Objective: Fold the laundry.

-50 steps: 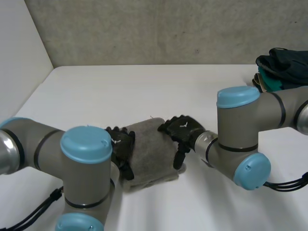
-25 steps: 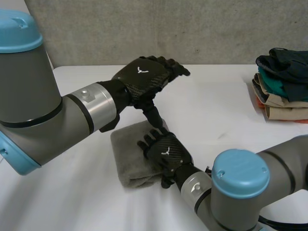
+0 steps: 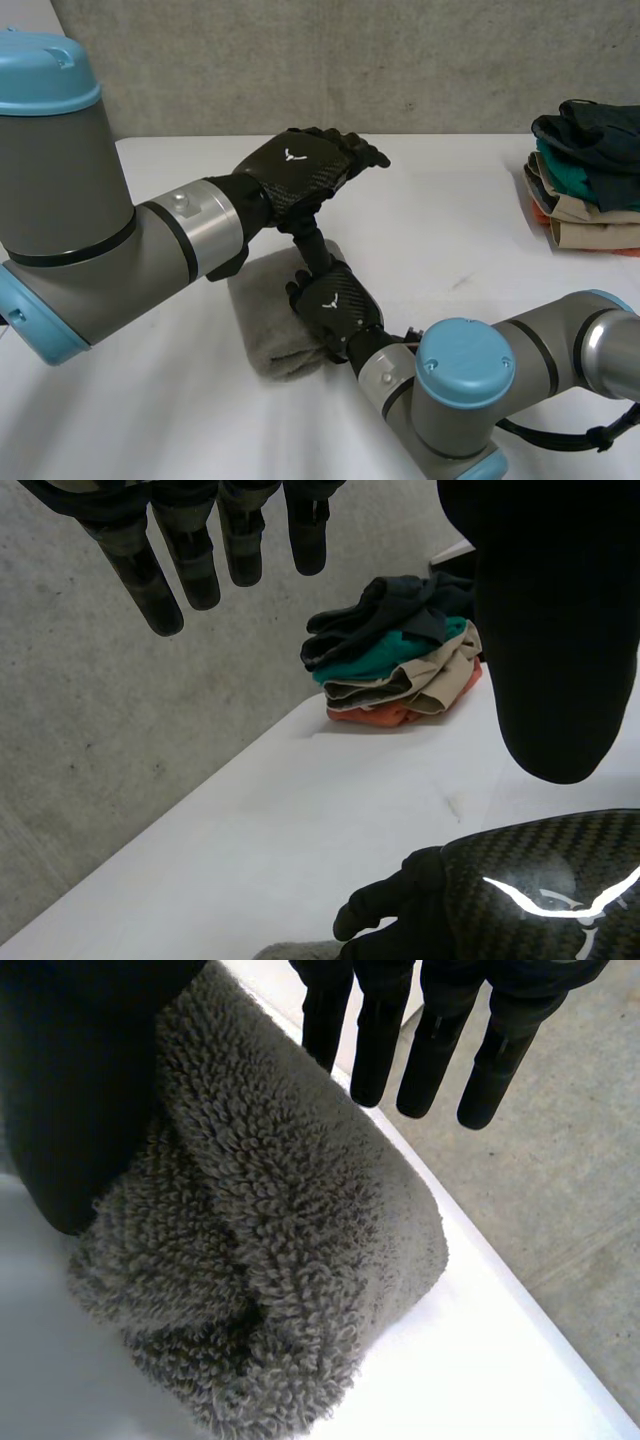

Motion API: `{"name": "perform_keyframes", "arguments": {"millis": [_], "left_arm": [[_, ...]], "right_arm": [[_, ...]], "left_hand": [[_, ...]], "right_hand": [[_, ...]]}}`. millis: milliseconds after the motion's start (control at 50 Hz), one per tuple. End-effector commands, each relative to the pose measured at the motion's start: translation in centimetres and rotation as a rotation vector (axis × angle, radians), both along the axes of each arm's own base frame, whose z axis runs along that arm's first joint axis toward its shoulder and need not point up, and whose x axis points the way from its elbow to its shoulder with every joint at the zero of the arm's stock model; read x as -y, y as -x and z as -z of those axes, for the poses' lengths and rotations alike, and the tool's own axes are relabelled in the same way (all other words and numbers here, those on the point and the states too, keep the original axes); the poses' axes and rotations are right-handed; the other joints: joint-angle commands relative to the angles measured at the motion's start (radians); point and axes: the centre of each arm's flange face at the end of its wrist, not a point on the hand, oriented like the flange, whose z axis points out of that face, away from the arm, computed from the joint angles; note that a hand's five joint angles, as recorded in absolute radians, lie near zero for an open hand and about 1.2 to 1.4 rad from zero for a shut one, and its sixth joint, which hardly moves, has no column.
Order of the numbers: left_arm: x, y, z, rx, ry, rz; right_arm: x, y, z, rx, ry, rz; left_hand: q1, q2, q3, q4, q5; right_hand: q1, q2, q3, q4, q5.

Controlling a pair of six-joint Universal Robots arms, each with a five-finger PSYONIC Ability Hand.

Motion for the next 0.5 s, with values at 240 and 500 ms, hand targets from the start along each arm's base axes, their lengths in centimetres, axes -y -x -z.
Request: {"name": "perform_keyframes", "arguments": {"millis": [240, 500], "left_arm": [[0.3, -0.1, -0.6, -0.011, 0.016, -0.007], [1.7, -1.3, -4.7, -0.082, 0.125, -0.058]], "right_arm": [[2.0, -2.4, -0.8, 0.066, 0.041, -0.050], [11.6, -0.5, -12.7, 0.416, 0.191, 0.090]], "left_hand": [[0.062, 0.045, 0.038, 0.047, 0.030], [0.065, 0.048, 0.041, 0.050, 0.033]], "right_hand": [[0.923, 0.932, 0.927, 0.925, 0.953], [0.923, 0.932, 0.927, 0.925, 0.953]]}}
